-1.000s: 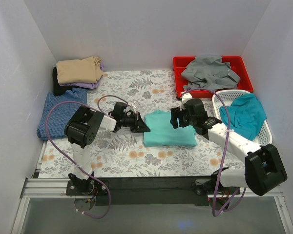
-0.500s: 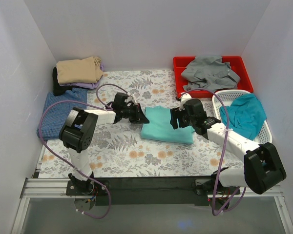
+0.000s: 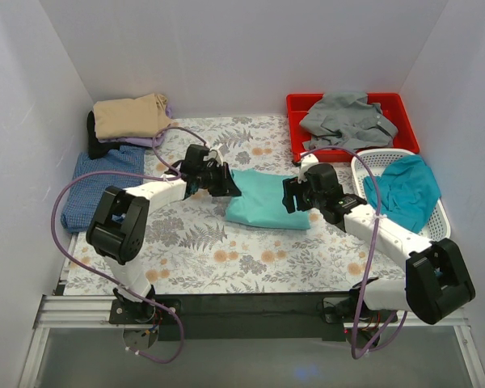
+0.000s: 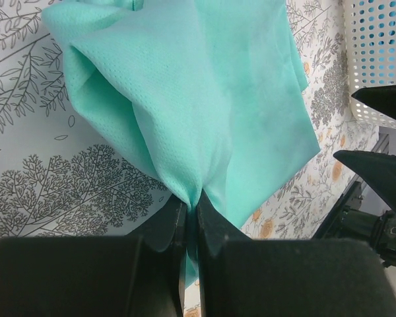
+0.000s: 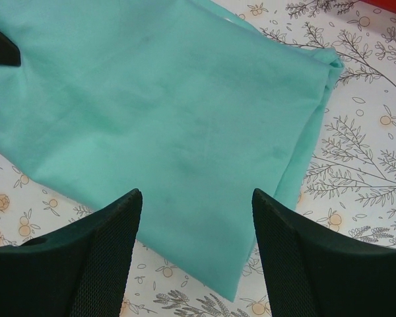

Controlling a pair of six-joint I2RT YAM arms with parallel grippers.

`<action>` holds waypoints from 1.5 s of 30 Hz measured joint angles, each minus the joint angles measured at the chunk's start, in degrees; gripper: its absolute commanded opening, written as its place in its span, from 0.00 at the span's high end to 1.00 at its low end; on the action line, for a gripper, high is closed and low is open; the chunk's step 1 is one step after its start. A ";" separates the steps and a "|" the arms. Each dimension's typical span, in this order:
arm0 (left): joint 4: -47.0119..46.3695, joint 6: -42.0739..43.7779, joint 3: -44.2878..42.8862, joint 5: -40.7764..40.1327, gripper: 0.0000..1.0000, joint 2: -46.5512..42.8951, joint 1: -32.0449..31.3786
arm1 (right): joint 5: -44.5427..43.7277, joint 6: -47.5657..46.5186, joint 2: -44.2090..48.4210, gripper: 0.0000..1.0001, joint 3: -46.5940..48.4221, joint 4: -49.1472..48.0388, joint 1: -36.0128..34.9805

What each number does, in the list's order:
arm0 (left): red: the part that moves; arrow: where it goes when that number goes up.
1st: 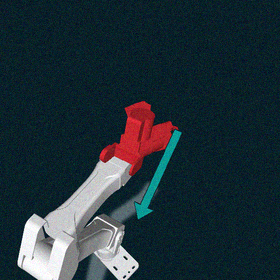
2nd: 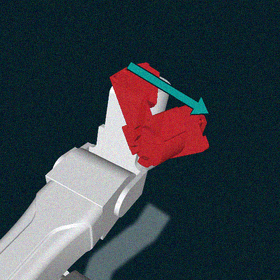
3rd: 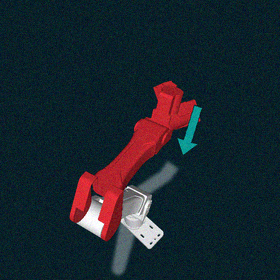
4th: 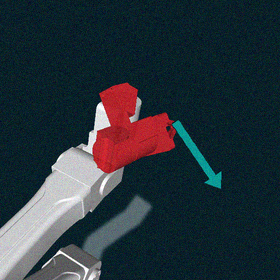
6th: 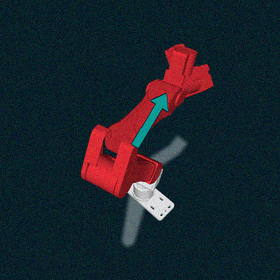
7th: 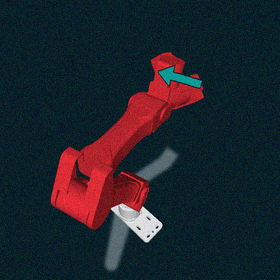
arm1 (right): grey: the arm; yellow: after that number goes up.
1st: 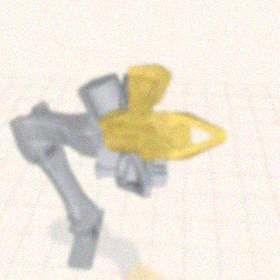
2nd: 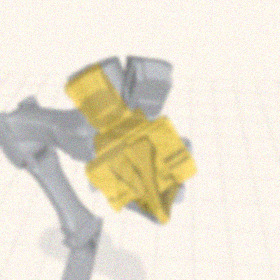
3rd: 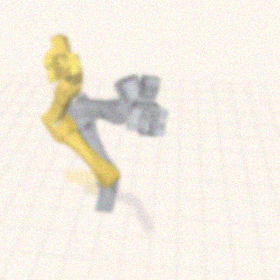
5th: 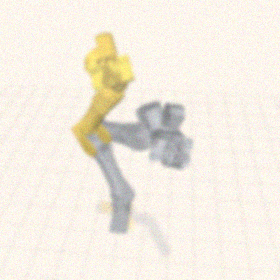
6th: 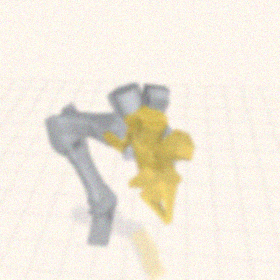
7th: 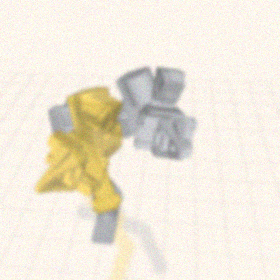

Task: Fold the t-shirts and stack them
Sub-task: Neatly place the folded tshirt to the corner

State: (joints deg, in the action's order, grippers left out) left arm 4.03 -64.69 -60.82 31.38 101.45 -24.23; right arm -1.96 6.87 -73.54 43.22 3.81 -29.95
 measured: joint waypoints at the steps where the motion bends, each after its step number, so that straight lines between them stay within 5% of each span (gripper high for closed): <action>1: 0.39 0.24 -0.20 -0.52 1.00 -0.24 0.00 | -0.09 0.00 0.11 0.26 0.00 0.00 0.00; 18: 6.84 3.43 -2.40 -7.78 1.00 -6.05 0.00 | -1.22 0.02 1.90 0.26 0.00 0.02 0.00; 30: 14.19 10.08 -12.20 -16.96 1.00 -7.32 2.12 | -2.60 0.04 3.21 0.26 -1.44 -0.04 0.00; 38: 17.59 19.17 -29.57 -22.62 1.00 -0.28 10.03 | -1.81 -0.04 0.70 0.26 -1.68 -0.63 0.13; 45: 21.11 31.85 -59.89 -27.58 1.00 20.17 15.56 | 1.16 -0.26 -6.51 0.27 -0.70 -1.92 0.57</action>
State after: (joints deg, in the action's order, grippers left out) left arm 25.15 -32.84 -120.70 3.79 121.62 -8.67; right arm -0.80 6.61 -80.05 42.52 1.89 -29.39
